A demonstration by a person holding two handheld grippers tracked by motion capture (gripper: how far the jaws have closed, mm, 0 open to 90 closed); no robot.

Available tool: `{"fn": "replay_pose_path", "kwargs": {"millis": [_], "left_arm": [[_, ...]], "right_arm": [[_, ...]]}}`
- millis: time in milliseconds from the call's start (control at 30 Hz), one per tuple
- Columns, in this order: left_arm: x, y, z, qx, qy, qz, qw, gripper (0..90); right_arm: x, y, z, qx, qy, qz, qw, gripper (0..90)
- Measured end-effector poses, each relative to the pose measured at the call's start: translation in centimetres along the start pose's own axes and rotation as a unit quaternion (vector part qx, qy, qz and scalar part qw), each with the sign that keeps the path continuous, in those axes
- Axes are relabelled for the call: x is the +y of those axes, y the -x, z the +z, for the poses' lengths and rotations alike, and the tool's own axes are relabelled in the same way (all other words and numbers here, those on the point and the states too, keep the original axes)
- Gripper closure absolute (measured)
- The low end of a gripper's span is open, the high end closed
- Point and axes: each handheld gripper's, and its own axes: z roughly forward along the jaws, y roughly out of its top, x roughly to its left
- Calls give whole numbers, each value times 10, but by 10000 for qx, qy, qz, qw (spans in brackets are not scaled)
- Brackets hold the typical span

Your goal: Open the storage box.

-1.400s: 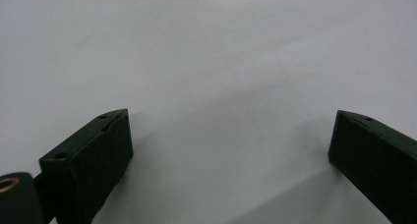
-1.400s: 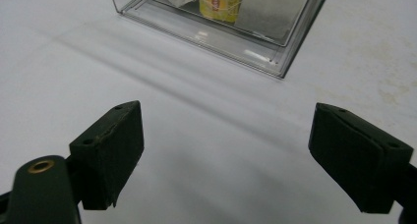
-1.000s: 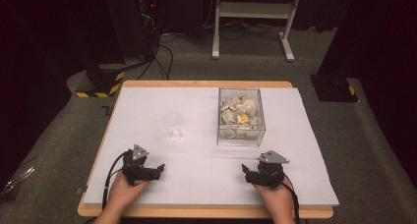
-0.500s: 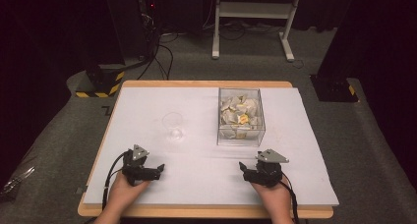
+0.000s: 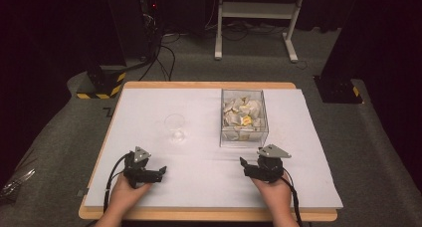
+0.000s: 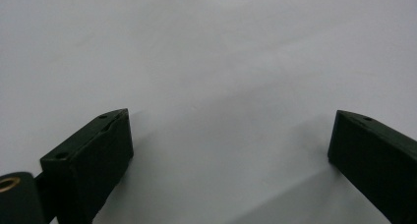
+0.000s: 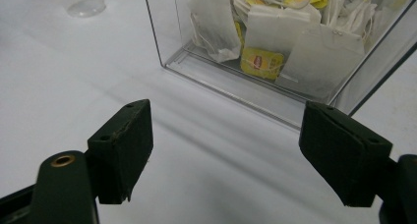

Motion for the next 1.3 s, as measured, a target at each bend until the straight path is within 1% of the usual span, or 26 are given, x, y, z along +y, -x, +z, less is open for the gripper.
{"fn": "replay_pose_path", "kwargs": {"millis": [167, 400, 467, 533, 600, 633, 700, 733, 767, 867, 900, 1000, 1133, 1233, 1300], "left_arm": [[0, 0, 0, 1, 2, -3, 10000, 36], [0, 0, 0, -1, 0, -3, 10000, 36], [0, 0, 0, 0, 0, -2, 10000, 37], [0, 0, 0, -1, 0, -6, 10000, 37], [0, 0, 0, -2, -1, -5, 10000, 37], [0, 0, 0, -2, -3, -3, 10000, 36], [0, 0, 0, -2, -2, -5, 10000, 37], [0, 0, 0, -2, -2, -5, 10000, 37], [0, 0, 0, -2, -2, -5, 10000, 37], [0, 0, 0, -1, 0, -5, 10000, 37], [0, 0, 0, 0, 1, -6, 10000, 37], [0, 0, 0, -1, 0, -5, 10000, 37], [0, 0, 0, -3, -2, -6, 10000, 37], [0, 0, 0, -2, -1, -5, 10000, 37], [0, 0, 0, -2, 0, -7, 10000, 37]], "right_arm": [[5, 1, -1, -29, 114, -13, 9999, 242], [14, 4, -1, -81, 133, 112, 9998, 293], [17, 5, -1, -96, 174, 154, 9997, 300], [19, 6, 0, -72, 156, 185, 9997, 301], [20, 6, 1, -85, 158, 157, 9997, 307], [21, 6, 1, -82, 150, 189, 9997, 318], [22, 4, 2, -236, 244, 107, 9994, 347], [22, 2, 2, -286, 292, 93, 9991, 346], [22, 2, 3, -287, 309, 103, 9991, 343], [26, 2, 5, -172, 347, 150, 9991, 336], [27, 2, 6, -183, 360, 198, 9990, 336], [30, 2, 8, -197, 357, 229, 9989, 342], [34, 3, 14, -249, 368, 358, 9984, 330], [36, 5, 16, -246, 398, 369, 9982, 323], [37, 5, 19, -314, 387, 413, 9979, 318]]}}
